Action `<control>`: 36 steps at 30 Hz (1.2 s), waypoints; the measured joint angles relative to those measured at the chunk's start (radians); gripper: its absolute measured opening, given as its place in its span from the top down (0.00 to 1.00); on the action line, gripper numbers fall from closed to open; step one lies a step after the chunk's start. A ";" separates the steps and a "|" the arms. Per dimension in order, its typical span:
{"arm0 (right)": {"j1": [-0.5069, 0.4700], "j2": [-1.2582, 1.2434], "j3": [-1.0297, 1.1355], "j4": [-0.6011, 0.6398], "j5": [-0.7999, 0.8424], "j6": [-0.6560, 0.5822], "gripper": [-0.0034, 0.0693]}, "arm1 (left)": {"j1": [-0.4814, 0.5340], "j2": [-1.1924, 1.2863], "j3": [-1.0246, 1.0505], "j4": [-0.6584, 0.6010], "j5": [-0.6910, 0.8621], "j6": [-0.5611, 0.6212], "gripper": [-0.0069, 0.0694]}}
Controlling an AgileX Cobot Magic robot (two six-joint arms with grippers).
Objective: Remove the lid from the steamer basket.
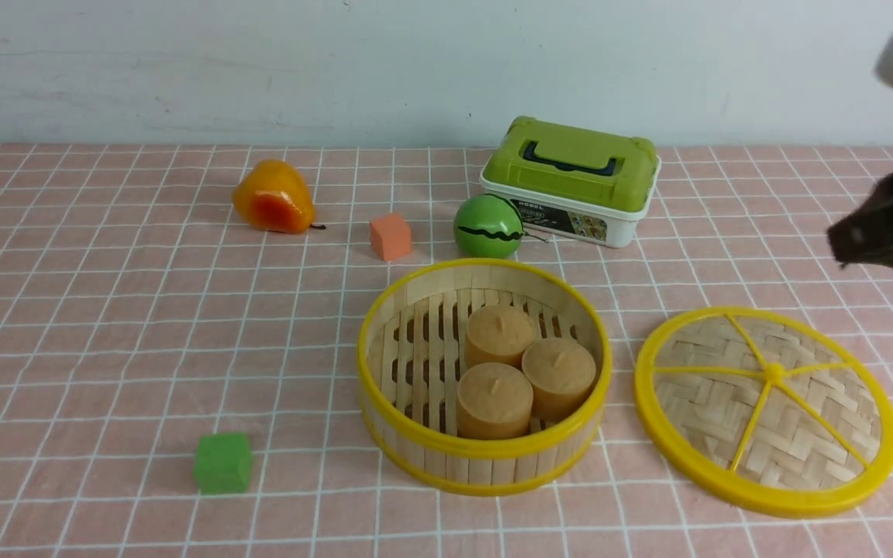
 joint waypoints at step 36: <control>0.000 -0.664 0.366 -0.121 -0.174 0.007 0.97 | 0.000 0.000 0.000 0.000 0.000 0.000 0.60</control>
